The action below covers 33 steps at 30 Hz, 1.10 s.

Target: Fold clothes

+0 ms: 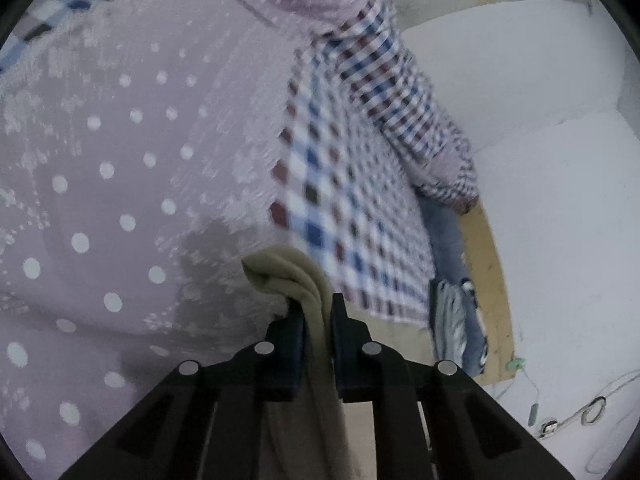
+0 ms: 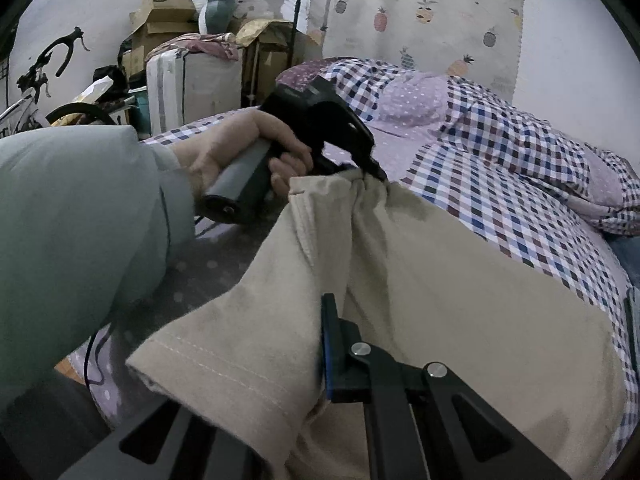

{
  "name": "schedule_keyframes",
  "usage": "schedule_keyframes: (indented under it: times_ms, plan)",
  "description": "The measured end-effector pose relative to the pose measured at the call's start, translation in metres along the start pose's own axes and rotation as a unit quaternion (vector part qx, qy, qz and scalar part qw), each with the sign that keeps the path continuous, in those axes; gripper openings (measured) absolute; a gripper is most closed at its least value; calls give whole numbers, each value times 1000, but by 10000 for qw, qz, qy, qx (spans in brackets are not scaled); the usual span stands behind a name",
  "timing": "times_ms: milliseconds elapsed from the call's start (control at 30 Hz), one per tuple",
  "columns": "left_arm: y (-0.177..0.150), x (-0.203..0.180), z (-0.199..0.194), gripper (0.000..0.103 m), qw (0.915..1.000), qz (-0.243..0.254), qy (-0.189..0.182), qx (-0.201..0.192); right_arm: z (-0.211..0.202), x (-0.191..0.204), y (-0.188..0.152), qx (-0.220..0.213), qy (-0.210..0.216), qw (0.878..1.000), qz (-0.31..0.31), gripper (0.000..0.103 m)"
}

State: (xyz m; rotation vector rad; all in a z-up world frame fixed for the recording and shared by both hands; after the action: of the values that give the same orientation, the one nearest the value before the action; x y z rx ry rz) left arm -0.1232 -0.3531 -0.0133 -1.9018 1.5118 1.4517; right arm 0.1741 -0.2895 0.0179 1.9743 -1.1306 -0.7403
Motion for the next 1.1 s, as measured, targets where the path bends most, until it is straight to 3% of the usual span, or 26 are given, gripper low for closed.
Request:
schedule_keyframes:
  times_ms: [300, 600, 900, 1100]
  plan:
    - [-15, -101, -48, 10, 9965, 470, -455, -514, -50, -35, 5, -377, -198, 9981, 448, 3]
    - [-46, -192, -19, 9, 9957, 888, -222, -161, -105, -74, -6, -748, -427, 9907, 1051, 3]
    - [-83, -276, 69, 9, 9910, 1278, 157, 376, -150, -133, -46, -798, -666, 9762, 1901, 3]
    - [-124, -302, 149, 9, 9880, 1315, 590, 558, -172, -178, -81, -758, -814, 9607, 2544, 3]
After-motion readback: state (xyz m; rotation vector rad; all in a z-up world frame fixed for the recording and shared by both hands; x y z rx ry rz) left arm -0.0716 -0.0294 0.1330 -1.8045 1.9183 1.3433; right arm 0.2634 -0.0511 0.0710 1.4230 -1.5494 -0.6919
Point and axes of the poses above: each gripper's, at about its wrist camera, not at the fingertips, and z roughly the way its jaws point, x to its left, y to its top, the point moved 5 cm from there along z, roughly the way its jaws point, and after that the axes turned 5 degrees about -x, right-handed, at the moved point
